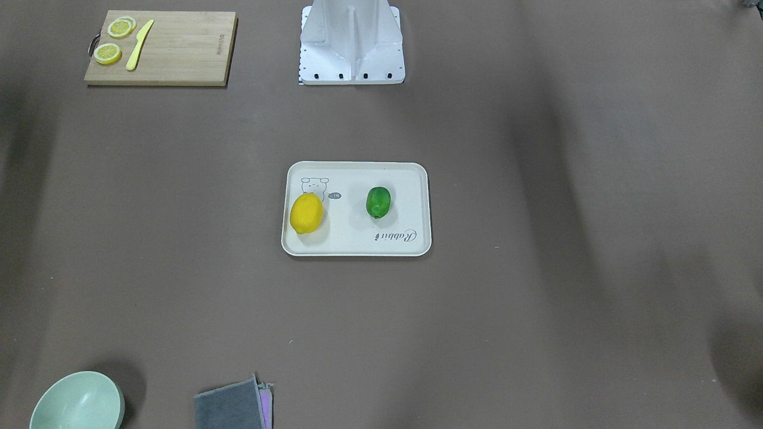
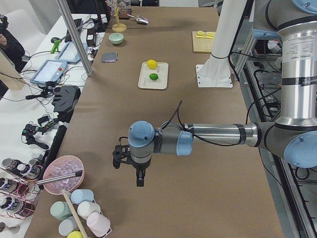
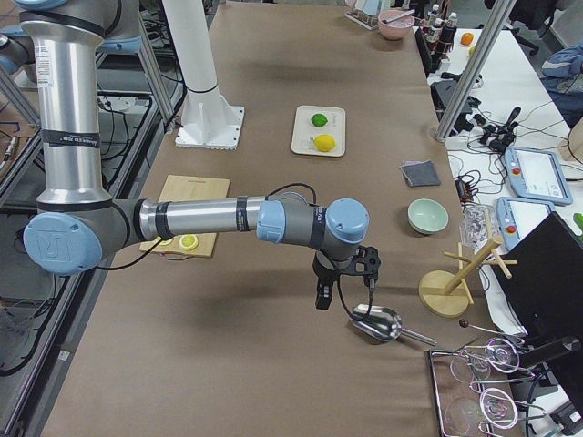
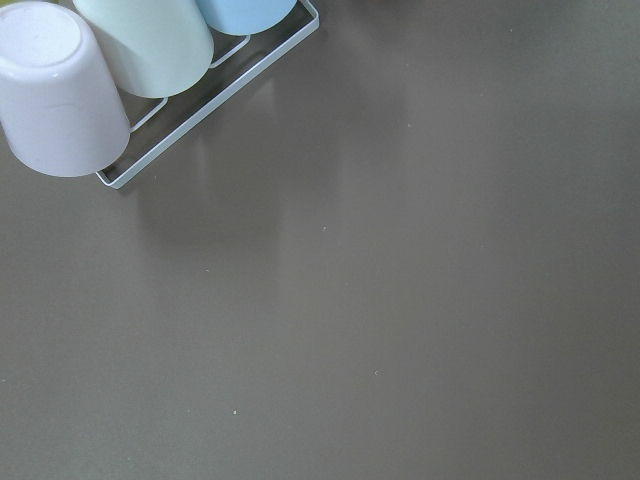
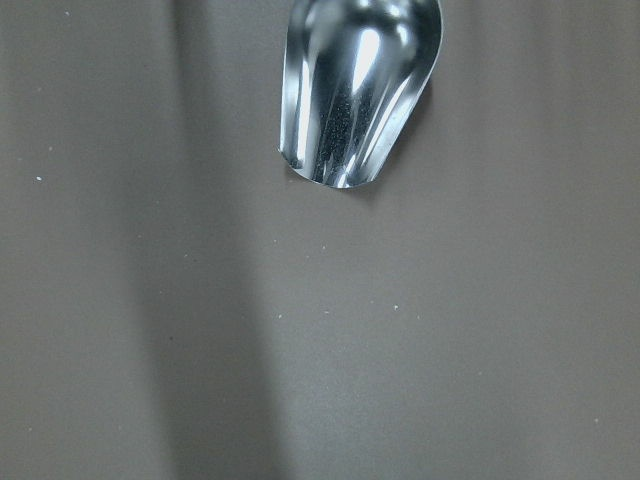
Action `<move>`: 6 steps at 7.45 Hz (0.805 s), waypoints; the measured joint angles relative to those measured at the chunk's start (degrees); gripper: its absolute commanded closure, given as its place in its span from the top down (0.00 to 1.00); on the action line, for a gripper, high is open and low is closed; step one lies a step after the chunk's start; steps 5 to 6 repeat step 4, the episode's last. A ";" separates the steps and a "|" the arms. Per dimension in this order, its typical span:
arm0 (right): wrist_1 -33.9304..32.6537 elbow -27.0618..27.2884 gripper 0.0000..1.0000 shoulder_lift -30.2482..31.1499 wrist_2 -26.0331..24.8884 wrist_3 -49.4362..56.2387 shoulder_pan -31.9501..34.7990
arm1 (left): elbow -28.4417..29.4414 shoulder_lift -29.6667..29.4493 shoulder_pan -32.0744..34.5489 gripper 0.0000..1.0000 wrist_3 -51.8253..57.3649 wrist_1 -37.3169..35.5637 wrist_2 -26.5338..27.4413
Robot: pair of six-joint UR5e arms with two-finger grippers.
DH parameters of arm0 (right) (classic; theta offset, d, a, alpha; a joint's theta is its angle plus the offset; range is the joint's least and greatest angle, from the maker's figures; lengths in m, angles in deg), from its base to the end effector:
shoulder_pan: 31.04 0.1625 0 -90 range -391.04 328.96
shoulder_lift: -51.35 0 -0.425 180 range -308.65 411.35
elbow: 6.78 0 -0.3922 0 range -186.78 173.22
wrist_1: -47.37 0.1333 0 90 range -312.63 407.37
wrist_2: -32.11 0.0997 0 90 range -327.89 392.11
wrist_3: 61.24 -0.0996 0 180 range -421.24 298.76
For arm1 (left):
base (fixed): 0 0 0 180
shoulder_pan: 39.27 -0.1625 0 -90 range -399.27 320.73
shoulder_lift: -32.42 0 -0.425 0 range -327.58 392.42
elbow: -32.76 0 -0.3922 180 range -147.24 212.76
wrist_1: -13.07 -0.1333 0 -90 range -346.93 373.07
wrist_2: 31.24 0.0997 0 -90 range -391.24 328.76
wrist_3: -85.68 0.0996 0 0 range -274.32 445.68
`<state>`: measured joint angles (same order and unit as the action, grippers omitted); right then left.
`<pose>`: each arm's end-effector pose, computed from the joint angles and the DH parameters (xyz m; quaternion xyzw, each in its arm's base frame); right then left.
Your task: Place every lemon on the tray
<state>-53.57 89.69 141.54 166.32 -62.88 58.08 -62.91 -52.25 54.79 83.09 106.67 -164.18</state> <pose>0.0564 -0.4829 0.6239 -0.0459 -0.3751 0.0214 0.9256 -0.0977 -0.4514 0.6492 0.0367 0.3654 -0.0414 0.9292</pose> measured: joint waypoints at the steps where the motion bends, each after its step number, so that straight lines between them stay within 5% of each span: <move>1: -0.04 -0.03 1.00 -0.24 0.00 -0.15 0.00 | 0.02 -0.02 -0.01 0.98 -0.01 0.01 -0.08; 6: -0.05 0.31 1.00 -0.68 0.00 -1.82 0.00 | 0.11 -0.14 -0.01 0.98 0.04 0.01 -0.05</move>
